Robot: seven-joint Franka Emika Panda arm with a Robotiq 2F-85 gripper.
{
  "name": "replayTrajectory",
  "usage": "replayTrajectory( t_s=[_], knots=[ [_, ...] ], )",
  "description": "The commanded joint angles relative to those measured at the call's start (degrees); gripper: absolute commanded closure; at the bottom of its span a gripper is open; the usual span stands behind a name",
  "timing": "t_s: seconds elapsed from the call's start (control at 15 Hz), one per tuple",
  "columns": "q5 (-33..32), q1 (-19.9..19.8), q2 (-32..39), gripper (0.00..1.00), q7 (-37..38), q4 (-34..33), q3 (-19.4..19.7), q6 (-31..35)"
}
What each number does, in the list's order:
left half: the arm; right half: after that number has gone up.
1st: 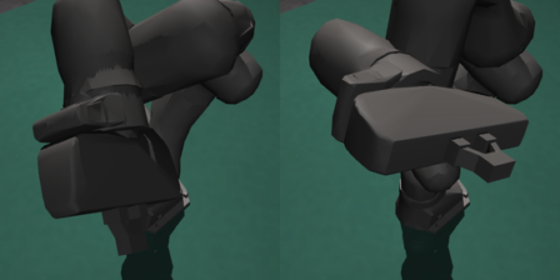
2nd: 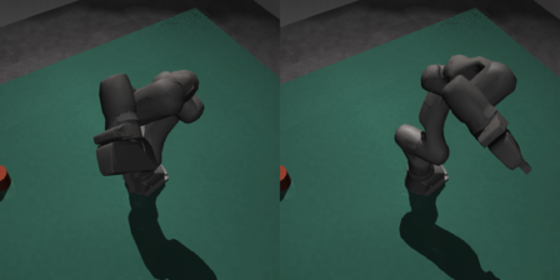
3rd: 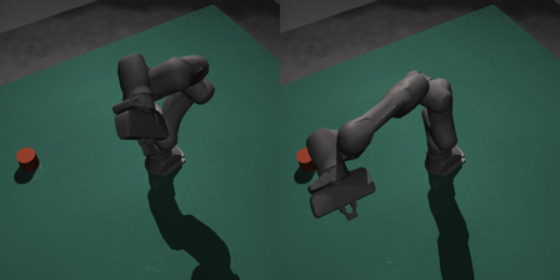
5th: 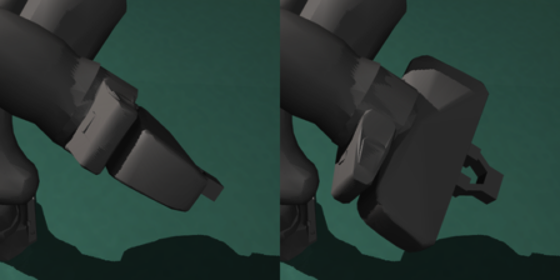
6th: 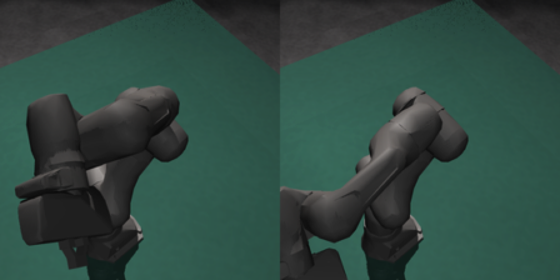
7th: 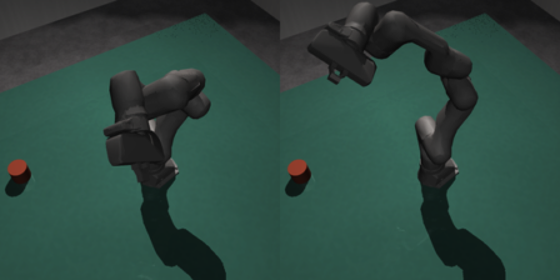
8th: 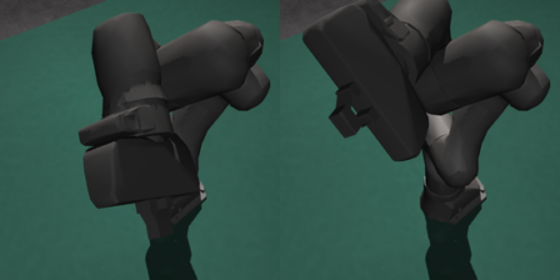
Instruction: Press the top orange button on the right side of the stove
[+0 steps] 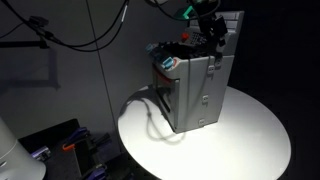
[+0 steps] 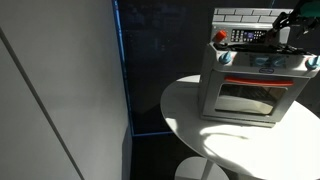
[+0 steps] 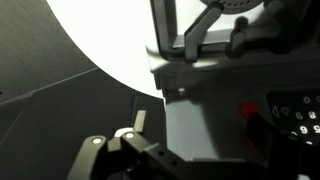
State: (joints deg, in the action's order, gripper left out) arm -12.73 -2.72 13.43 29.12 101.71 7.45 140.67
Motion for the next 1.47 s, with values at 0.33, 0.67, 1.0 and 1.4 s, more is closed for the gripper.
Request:
replayTrajectory(
  t_s=[0.33,0.67,1.0,1.4],
  knots=[
    [0.6,0.5,2.5,0.00,0.5,-3.6,1.1,0.1],
    [0.1,0.6,3.4,0.00,0.7,-4.5,1.5,0.8],
    [-0.2,1.1,2.5,0.00,0.9,-3.8,1.6,-0.1],
    [0.5,1.3,1.2,0.00,0.0,-2.7,1.2,-1.1]
  ],
)
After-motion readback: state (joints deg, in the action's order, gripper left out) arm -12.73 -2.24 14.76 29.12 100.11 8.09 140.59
